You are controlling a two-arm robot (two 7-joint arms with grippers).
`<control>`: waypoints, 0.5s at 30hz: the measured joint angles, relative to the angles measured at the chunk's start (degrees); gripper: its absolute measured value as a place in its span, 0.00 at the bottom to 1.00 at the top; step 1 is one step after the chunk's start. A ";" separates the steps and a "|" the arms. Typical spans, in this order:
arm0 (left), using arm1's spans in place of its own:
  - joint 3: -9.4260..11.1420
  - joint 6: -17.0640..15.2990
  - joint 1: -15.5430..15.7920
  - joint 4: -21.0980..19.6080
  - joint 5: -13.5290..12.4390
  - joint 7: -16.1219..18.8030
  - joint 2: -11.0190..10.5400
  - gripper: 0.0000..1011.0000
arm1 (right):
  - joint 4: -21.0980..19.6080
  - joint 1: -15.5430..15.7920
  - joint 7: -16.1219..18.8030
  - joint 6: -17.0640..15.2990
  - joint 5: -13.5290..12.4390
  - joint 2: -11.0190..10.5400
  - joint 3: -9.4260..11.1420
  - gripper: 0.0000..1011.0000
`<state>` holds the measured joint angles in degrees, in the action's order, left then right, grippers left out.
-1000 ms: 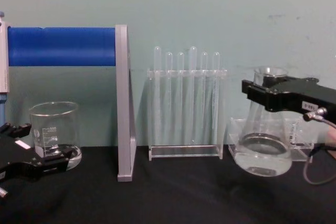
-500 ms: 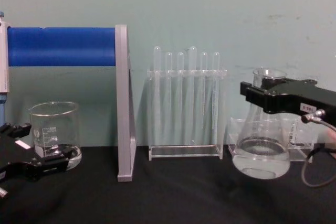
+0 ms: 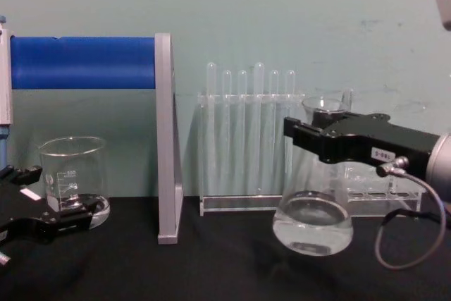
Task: Grasp the erlenmeyer flask with one hand, shake it three times, then place it back.
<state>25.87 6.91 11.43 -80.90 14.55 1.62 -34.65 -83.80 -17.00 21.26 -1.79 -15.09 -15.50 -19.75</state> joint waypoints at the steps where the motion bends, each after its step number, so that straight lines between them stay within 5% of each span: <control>1: 0.00 0.00 0.00 0.00 0.00 0.00 0.00 0.99 | -0.08 0.05 0.12 0.00 -0.09 -0.03 -0.16 0.45; 15: 0.00 0.00 0.00 0.00 0.00 0.00 0.00 0.99 | 0.52 0.10 0.75 1.51 -0.73 -0.27 -1.69 0.45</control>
<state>25.86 6.91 11.43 -80.90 14.55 1.62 -34.64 -83.28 -16.90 22.02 -0.29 -15.83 -15.77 -21.44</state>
